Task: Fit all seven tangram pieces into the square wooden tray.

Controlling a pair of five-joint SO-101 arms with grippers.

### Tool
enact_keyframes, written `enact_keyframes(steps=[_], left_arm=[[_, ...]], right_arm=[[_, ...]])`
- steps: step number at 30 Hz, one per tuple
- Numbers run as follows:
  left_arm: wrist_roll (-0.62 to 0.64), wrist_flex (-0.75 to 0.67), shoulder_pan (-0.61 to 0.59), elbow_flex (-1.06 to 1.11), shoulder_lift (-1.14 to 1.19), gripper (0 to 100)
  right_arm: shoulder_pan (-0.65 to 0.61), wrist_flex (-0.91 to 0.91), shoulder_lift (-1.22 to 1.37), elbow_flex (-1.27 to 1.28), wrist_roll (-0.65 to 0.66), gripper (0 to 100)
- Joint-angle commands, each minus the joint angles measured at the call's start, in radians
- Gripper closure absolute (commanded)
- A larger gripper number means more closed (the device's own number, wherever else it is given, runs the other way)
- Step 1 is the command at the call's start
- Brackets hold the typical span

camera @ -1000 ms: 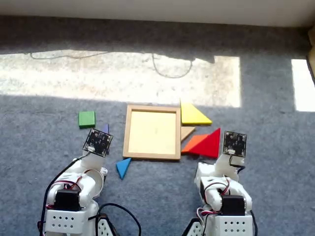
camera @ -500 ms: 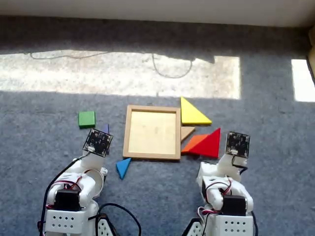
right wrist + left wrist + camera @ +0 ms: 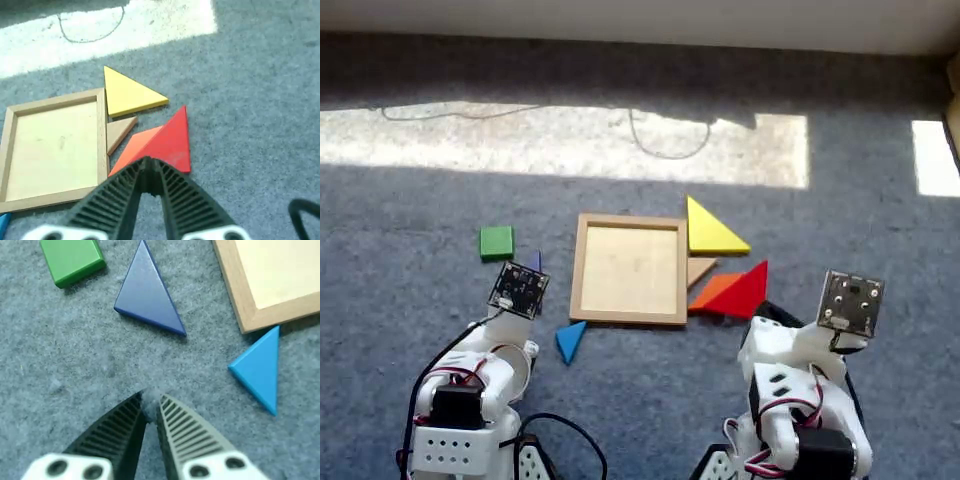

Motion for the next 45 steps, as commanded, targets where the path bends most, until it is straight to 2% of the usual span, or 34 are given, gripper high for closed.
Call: enact_keyframes(steps=[1,11,20,33,35,39,45], left_arm=[[0.002,0.003,-0.012,0.021,-0.012,99],[0.002,0.003,-0.012,0.021,-0.012,99],[0.002,0.003,-0.012,0.021,-0.012,99],[0.002,0.003,-0.012,0.021,-0.012,99],[0.002,0.003,-0.012,0.021,-0.012,99],[0.002,0.003,-0.012,0.021,-0.012,99],[0.002,0.003,-0.012,0.021,-0.012,99]], right_arm=[[0.010,0.004,0.125,-0.111,-0.008,99.3],[0.010,0.002,0.657,-0.398,-0.008,99.3],[-0.007,-0.010,1.017,-0.605,-0.003,99.2],[-0.185,-0.285,1.291,-0.677,0.002,99.3],[-0.214,-0.323,1.337,-0.677,0.069,99.3],[-0.239,-0.418,1.429,-0.679,0.292,99.3],[-0.248,-0.515,1.526,-0.704,0.434,99.2]])
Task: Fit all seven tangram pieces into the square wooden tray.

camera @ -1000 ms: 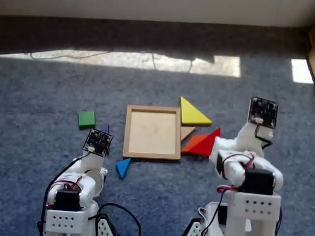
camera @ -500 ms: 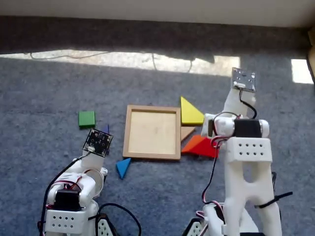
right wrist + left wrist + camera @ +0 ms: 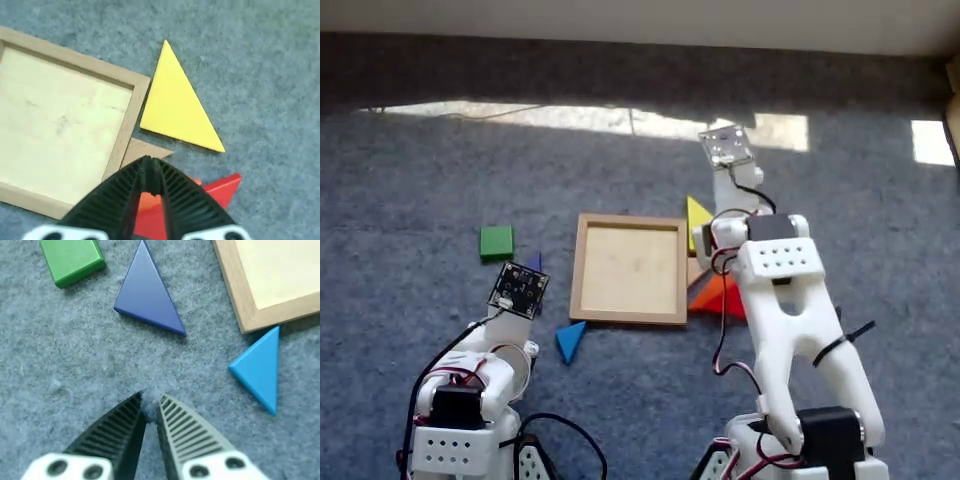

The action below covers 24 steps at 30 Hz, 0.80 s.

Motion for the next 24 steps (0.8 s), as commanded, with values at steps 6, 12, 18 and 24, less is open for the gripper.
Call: enact_keyframes(steps=[6,12,18,24], left_arm=[[0.002,0.003,-0.012,0.021,-0.012,99],[0.002,0.003,-0.012,0.021,-0.012,99],[0.002,0.003,-0.012,0.021,-0.012,99],[0.002,0.003,-0.012,0.021,-0.012,99]], right_arm=[[-0.041,0.024,0.151,-0.232,0.081,92.2],[-0.053,0.134,0.326,-0.397,0.081,78.4],[-0.062,0.156,0.458,-0.472,0.081,78.2],[-0.061,0.157,0.503,-0.498,0.081,77.8]])
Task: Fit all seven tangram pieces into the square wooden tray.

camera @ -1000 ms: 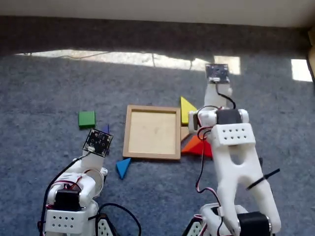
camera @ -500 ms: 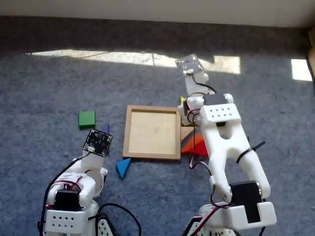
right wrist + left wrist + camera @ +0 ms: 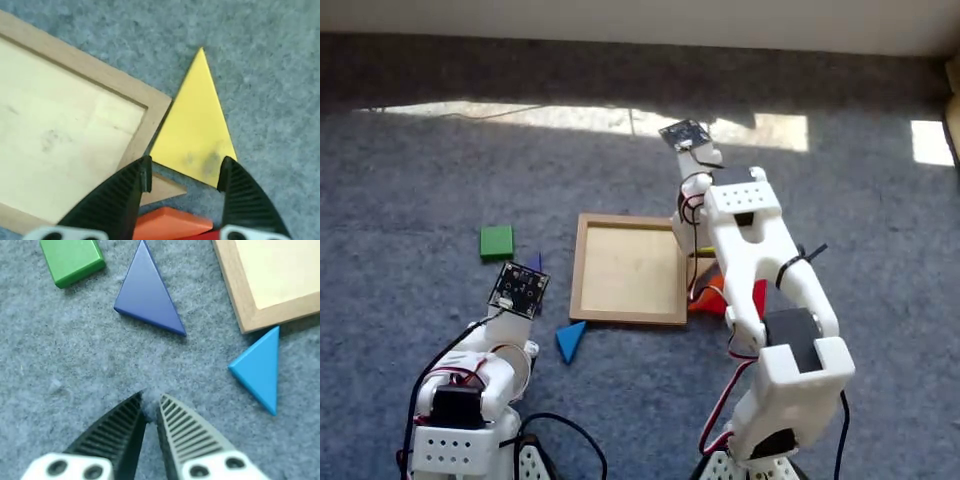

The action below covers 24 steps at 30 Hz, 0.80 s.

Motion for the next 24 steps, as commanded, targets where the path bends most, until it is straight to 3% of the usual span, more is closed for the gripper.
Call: enact_keyframes(steps=[1,8,24], left_arm=[[0.002,0.003,-0.012,0.021,-0.012,99],[0.002,0.003,-0.012,0.021,-0.012,99],[0.002,0.003,-0.012,0.021,-0.012,99]], right_arm=[[-0.010,0.013,-0.018,-0.061,0.012,77.7],[-0.012,0.081,-0.010,-0.082,0.012,67.6],[-0.030,-0.019,-0.008,-0.077,0.017,67.6]])
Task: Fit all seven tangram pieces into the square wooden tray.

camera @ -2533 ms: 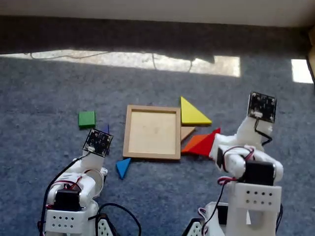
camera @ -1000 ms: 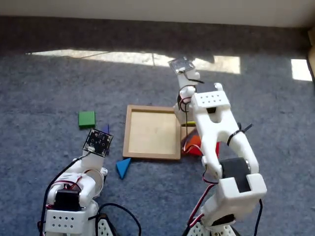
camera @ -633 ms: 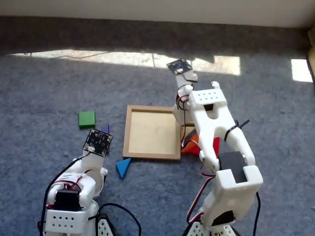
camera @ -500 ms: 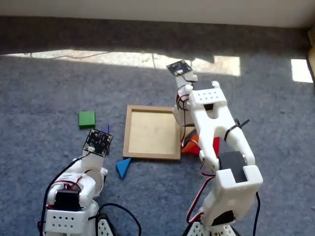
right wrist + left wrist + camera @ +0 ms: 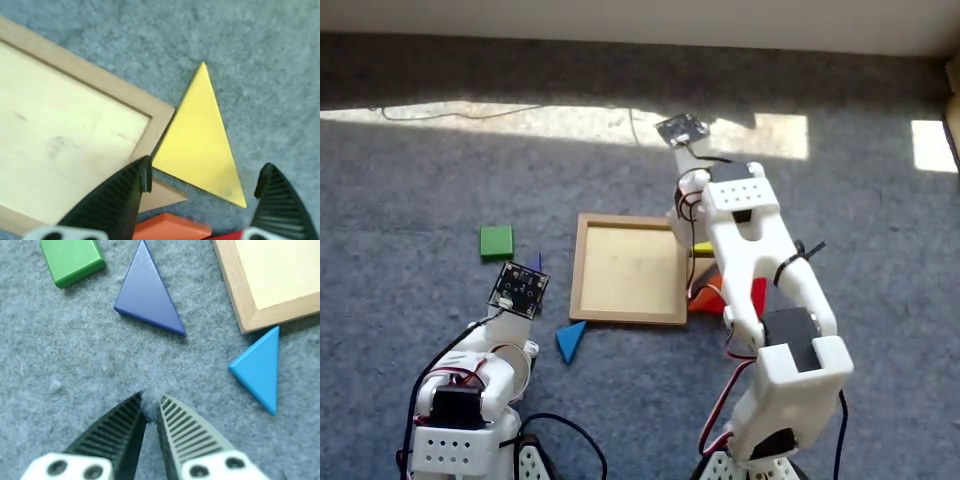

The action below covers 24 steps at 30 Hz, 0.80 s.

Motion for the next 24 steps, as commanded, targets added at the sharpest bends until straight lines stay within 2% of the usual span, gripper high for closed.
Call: enact_keyframes(steps=[1,9,24], left_arm=[[0.002,0.003,-0.012,0.021,-0.012,99],[0.002,0.003,-0.012,0.021,-0.012,99],[0.002,0.003,-0.012,0.021,-0.012,99]], right_arm=[[-0.016,-0.042,-0.010,-0.041,0.006,67.6],[-0.008,-0.237,-0.012,0.130,0.006,67.6],[0.099,-0.249,-0.008,0.163,0.006,67.6]])
